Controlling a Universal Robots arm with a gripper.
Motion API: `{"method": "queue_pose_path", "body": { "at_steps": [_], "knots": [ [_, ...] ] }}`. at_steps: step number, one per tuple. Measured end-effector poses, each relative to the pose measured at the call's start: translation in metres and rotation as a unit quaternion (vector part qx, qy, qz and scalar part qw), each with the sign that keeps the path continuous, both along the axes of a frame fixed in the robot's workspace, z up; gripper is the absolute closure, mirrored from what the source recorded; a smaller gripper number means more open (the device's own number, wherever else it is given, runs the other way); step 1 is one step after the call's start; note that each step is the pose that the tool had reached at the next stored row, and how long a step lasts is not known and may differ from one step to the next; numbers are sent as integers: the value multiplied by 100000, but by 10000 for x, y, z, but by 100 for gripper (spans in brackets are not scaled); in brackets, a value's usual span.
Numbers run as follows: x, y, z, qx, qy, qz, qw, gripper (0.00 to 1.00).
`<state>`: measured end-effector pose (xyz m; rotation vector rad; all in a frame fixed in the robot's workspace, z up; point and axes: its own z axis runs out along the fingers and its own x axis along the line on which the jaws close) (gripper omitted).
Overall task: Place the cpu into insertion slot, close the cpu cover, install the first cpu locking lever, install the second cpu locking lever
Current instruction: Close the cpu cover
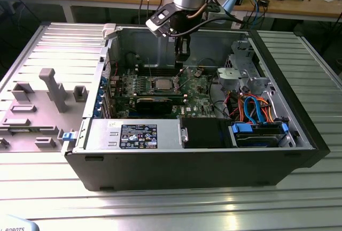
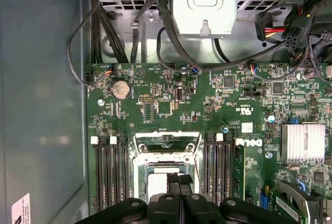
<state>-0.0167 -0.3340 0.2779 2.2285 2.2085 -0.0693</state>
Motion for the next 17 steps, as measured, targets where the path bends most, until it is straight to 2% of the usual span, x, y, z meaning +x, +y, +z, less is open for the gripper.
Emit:
{"method": "queue_pose_path", "body": {
  "at_steps": [7,11,17],
  "knots": [
    [10,0,0,-2,-10,-7,100000,89],
    [146,0,-4,1,-5,-7,100000,89],
    [187,1,-8,27,-3,0,100000,89]
  ]
}}
